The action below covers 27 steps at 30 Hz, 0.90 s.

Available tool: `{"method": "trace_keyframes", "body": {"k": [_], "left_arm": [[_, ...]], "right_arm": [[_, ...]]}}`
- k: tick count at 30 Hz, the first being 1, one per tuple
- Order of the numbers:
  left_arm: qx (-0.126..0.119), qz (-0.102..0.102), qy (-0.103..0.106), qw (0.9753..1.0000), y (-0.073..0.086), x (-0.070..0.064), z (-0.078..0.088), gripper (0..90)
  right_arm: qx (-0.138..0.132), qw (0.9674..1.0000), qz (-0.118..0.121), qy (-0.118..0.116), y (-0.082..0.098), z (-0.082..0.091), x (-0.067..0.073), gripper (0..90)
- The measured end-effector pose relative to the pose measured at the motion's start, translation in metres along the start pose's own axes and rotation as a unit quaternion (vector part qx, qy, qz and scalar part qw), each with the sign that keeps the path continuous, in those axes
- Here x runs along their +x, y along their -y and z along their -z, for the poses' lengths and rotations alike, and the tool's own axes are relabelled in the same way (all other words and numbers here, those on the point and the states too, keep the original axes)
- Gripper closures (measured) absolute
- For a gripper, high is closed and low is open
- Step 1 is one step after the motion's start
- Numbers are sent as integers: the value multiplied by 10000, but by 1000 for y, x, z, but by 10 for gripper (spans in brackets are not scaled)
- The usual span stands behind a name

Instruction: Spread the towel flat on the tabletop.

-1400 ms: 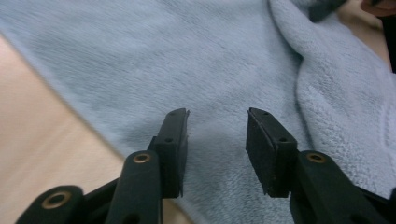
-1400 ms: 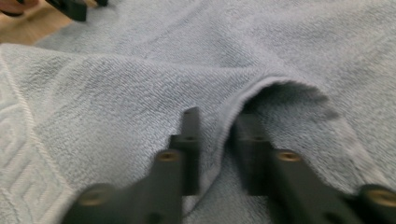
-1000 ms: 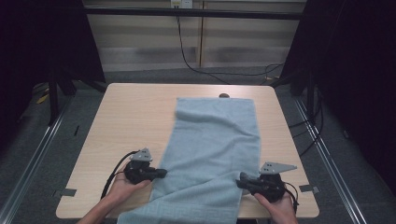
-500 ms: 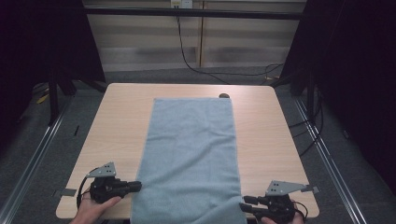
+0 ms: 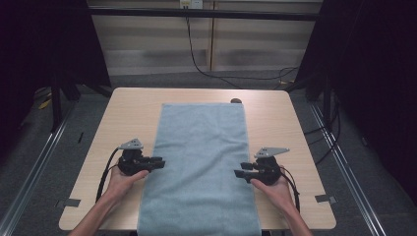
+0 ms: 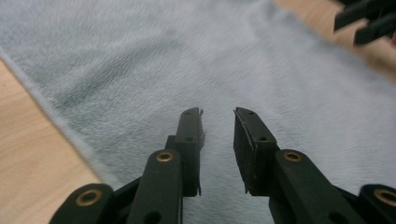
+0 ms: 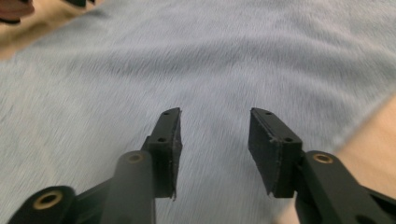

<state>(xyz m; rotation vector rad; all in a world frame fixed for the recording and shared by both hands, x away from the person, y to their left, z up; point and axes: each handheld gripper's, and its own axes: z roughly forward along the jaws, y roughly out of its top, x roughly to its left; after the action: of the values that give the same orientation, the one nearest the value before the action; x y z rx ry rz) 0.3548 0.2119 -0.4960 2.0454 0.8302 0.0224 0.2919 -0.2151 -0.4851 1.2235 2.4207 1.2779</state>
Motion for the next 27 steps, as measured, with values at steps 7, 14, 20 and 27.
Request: {"method": "trace_keyframes", "body": {"k": [7, 14, 20, 27], "left_arm": [[217, -158, -376, 9989, 4, 6, -9, 702], [188, -354, -402, 9984, 13, 0, -4, 873], [342, -270, -71, 9990, 21, -15, 1, 878], [483, -529, 178, 9973, 37, -42, 12, 879]], "right_arm": [[134, 9996, 32, 263, -18, -37, -20, 406], [307, 9948, 555, 803, -18, -50, -11, 474], [376, 9968, 517, 482, -8, -38, -1, 814], [432, 9982, 390, 117, 19, -11, 18, 817]]}}
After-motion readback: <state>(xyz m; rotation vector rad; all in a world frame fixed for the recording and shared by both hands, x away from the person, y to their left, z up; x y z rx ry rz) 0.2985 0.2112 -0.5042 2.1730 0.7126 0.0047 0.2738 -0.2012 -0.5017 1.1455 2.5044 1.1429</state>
